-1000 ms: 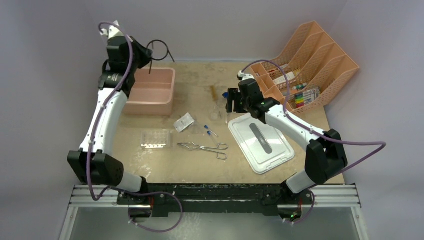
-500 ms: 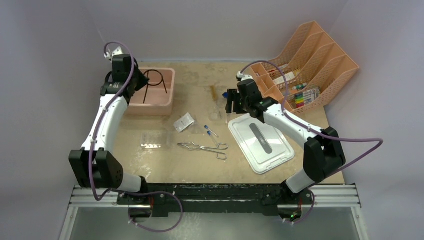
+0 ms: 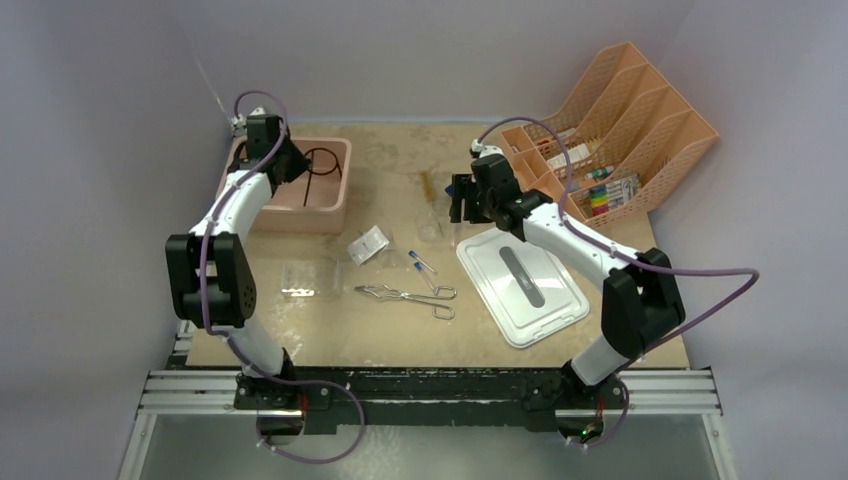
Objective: Organize the chemistry lab equipment
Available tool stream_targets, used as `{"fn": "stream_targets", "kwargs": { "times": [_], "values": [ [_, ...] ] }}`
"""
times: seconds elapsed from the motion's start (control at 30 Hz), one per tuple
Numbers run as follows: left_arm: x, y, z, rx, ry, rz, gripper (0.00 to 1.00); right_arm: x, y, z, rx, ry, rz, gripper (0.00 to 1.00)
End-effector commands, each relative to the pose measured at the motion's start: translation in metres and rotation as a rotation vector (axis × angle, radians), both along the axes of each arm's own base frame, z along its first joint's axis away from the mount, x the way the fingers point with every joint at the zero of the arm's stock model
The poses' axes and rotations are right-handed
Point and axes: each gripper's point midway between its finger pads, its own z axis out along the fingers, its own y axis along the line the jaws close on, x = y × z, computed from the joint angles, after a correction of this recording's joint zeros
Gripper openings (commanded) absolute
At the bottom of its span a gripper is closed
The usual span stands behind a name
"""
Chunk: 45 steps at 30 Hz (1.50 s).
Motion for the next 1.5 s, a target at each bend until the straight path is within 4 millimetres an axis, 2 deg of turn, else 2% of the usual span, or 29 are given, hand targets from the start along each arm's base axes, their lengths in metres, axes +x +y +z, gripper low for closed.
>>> {"fn": "stream_targets", "kwargs": {
  "times": [0.0,0.07,0.23,0.37,0.7,0.93,1.03,1.17,1.33,1.47],
  "values": [
    [0.041,-0.017,0.051,-0.101,-0.251,-0.052,0.0,0.017,0.0,0.024,-0.014,-0.076,-0.019,0.71],
    [0.051,-0.02,0.055,-0.118,-0.297,-0.062,0.0,0.019,-0.001,0.025,-0.024,-0.081,-0.021,0.72],
    [0.068,-0.03,0.046,-0.184,-0.328,-0.084,0.0,0.024,-0.001,0.027,-0.037,-0.087,-0.025,0.72],
    [0.072,-0.034,0.038,-0.228,-0.339,-0.085,0.0,0.026,-0.003,0.028,-0.046,-0.094,-0.038,0.72],
    [0.053,-0.032,0.008,-0.221,-0.299,-0.083,0.0,0.026,-0.004,0.029,-0.033,-0.098,-0.051,0.72],
    [0.043,-0.016,0.0,-0.322,-0.318,-0.079,0.0,0.023,0.003,0.028,-0.005,-0.085,-0.028,0.72],
    [0.04,-0.011,-0.01,-0.337,-0.291,-0.076,0.0,0.022,0.006,0.028,0.006,-0.082,-0.015,0.72],
    [0.033,0.005,-0.026,-0.338,-0.25,-0.021,0.12,0.022,0.009,0.028,0.017,-0.078,-0.006,0.72],
    [0.028,0.025,-0.041,-0.282,-0.177,0.048,0.37,0.02,0.01,0.027,0.025,-0.072,-0.002,0.72],
    [0.026,0.037,-0.046,-0.212,-0.107,0.073,0.46,0.02,0.01,0.026,0.026,-0.069,-0.004,0.72]
  ]
}}
